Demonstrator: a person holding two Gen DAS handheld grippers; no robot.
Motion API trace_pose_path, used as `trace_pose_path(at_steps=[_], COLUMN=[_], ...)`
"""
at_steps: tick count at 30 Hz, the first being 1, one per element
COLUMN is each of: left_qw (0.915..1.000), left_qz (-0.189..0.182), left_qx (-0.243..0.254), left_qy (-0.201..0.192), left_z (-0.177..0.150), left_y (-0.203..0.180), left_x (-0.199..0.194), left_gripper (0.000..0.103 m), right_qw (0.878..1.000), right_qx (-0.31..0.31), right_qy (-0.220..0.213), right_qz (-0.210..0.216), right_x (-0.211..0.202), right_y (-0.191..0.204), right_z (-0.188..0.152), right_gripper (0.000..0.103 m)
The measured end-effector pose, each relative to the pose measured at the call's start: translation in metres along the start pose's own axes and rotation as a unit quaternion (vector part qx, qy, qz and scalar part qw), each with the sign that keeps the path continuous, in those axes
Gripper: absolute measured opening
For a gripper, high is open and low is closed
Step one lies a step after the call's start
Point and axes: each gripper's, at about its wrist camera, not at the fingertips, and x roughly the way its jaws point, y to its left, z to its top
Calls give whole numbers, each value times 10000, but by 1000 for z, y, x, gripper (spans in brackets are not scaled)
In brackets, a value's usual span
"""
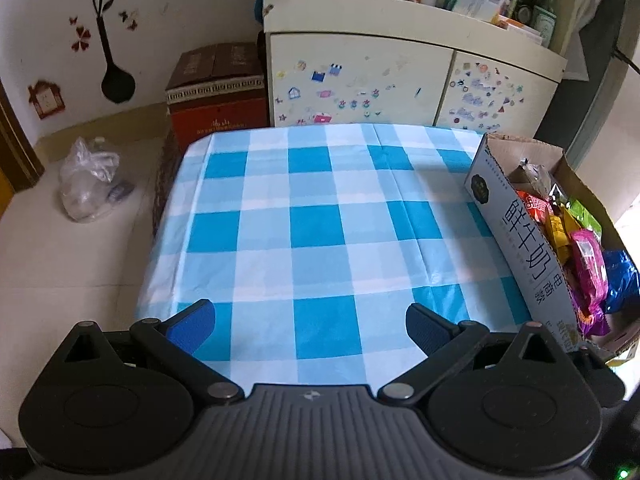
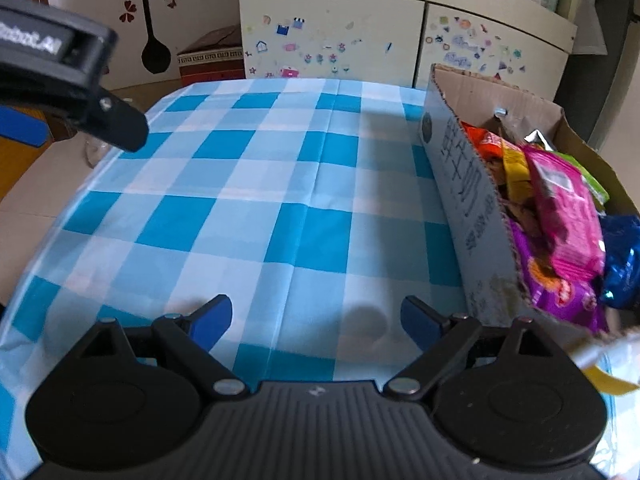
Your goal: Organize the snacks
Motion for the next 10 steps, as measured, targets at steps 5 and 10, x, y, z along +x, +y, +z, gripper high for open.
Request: trace_pose_path(at_steps=[5,10], left_qw=[9994,9996], left_qz=[-152,-28], left_qx=[-293,-269], left_qy=[35,-56], left_z=[2,4], left_y=[10,11], left_x=[0,-2], left_gripper=[103,103], right_qw=[9987,9933], right_qx=[442,855], right_qy=[-134,-466], right_qz=[-228,-619], right_x=[17,30], right_y=[0,10], right_z=[4,7], right_gripper=[97,103])
